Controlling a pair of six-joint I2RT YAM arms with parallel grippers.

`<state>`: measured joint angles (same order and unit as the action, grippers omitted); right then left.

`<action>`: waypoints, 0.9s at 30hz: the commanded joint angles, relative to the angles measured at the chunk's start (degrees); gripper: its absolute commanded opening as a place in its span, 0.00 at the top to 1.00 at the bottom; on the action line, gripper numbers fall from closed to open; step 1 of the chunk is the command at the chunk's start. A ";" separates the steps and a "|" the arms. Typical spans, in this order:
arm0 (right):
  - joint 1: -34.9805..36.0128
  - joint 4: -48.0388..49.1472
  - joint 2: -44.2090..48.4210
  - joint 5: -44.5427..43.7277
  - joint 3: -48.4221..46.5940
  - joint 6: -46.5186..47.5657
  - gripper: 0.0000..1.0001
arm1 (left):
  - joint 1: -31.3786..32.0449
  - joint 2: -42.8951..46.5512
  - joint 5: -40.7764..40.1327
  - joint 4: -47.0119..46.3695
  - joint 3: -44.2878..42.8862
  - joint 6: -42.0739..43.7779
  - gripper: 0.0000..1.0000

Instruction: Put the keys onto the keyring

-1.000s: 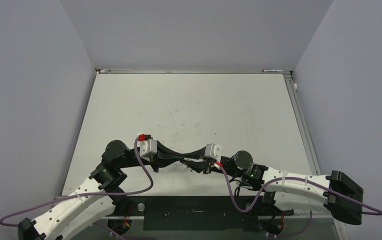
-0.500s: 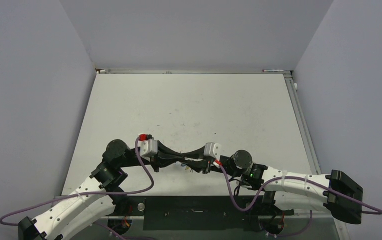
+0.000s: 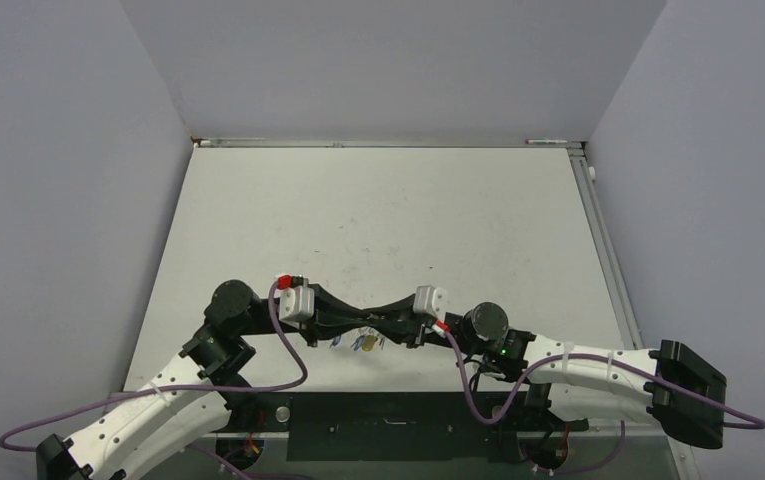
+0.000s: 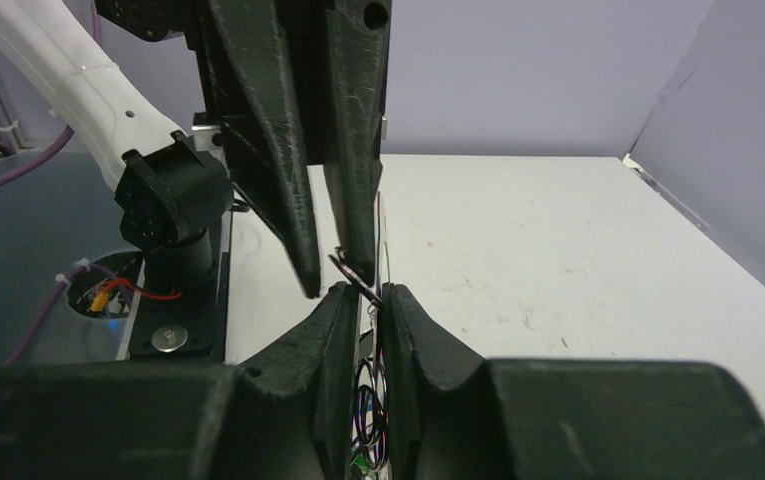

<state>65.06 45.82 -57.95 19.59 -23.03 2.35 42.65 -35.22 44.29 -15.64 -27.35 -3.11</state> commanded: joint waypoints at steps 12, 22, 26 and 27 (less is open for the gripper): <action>-0.90 4.85 2.91 -0.53 1.47 4.67 0.95 | 0.90 2.52 3.85 2.78 -0.24 4.01 0.60; -0.73 -3.15 8.11 -7.12 0.57 11.62 0.95 | 0.76 7.84 -7.13 1.49 1.32 6.03 0.22; -0.62 -6.24 9.41 -13.70 -0.61 15.88 0.95 | 0.74 8.41 -11.79 1.58 1.42 6.36 0.19; -0.60 -6.67 9.86 -15.63 -0.76 16.99 0.95 | 0.81 8.32 -13.14 1.62 1.49 6.16 0.18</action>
<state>64.49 38.96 -50.39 11.66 -20.75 13.52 43.20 -27.31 37.56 -12.67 -25.87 2.33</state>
